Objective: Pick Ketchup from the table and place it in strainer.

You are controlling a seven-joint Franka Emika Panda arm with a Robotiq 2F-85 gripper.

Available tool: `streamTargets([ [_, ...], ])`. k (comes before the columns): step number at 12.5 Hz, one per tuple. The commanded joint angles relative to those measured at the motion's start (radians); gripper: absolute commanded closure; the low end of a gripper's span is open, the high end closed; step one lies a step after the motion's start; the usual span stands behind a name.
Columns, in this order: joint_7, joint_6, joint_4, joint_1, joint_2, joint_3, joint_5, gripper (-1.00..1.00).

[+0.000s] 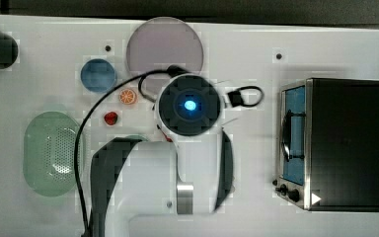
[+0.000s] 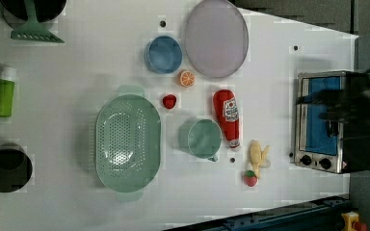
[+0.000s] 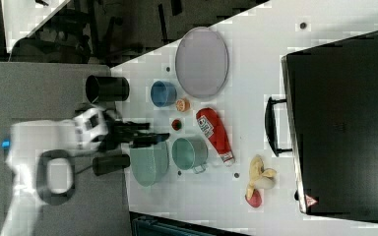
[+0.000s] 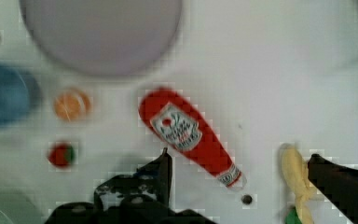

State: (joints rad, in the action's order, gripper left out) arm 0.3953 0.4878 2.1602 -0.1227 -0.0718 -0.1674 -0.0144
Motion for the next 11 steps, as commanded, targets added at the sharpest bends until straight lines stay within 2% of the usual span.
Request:
streamTargets([
  [1,0.317,0.127,0.09,0.001,0.032,-0.004,-0.01,-1.0],
  [5,0.58,0.345,0.188,0.005,0.13,-0.021,-0.01,-1.0],
  [11,0.583,0.539,0.233,0.006,0.315,-0.021,-0.01,-1.0],
])
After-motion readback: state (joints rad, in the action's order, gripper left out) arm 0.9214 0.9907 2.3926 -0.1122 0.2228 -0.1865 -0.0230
